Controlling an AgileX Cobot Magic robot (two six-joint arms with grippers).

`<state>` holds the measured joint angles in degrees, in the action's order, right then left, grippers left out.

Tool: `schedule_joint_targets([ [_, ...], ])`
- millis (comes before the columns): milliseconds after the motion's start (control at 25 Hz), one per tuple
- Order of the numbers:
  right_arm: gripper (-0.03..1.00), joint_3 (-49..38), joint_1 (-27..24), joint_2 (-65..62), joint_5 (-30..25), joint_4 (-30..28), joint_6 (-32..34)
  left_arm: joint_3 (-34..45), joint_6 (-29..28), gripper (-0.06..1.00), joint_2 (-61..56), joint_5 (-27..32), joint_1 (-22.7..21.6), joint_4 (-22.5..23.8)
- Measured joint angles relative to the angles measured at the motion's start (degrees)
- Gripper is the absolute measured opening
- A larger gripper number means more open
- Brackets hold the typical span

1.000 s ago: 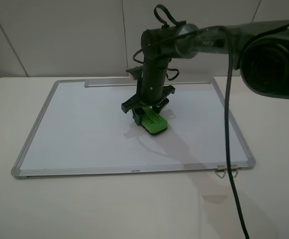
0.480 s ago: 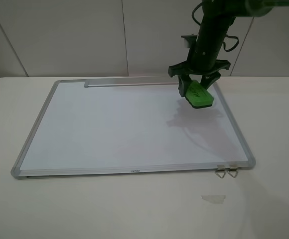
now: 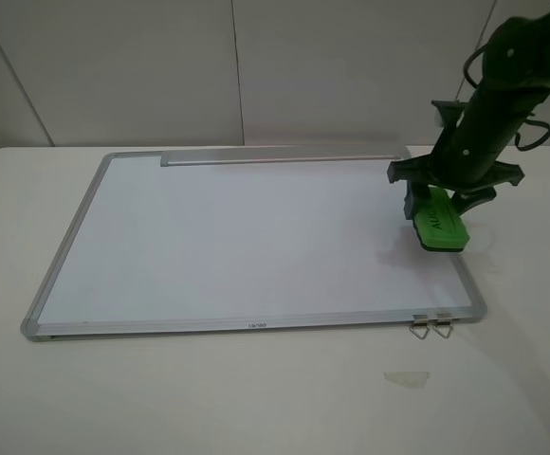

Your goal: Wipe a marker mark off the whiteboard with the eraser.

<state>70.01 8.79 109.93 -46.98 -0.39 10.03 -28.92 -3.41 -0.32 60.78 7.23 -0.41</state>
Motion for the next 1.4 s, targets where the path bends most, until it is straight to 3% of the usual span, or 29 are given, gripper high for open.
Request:
schedule_joint_targets([
  [400, 0.59, -12.9, 0.0, -0.1, 9.9, 1.1, 3.3, 0.0, 0.0, 0.68, 0.0, 0.0, 0.0, 0.0],
  [720, 0.59, -14.5, 0.0, -0.4, 11.1, 1.5, 3.3, 0.0, 0.0, 0.68, 0.0, 0.0, 0.0, 0.0],
  [880, 0.77, -14.5, 0.0, -2.0, 10.1, 1.8, 3.3, 0.0, 0.0, 0.68, 0.0, 0.0, 0.0, 0.0],
  [1160, 0.82, -14.5, 0.0, -8.4, 3.0, 1.9, 1.5, 0.0, 0.0, 0.68, 0.0, 0.0, 0.0, 0.0],
  [1400, 0.82, -14.5, 0.0, -18.1, -18.5, 1.9, -6.6, 0.0, 0.0, 0.68, 0.0, 0.0, 0.0, 0.0],
])
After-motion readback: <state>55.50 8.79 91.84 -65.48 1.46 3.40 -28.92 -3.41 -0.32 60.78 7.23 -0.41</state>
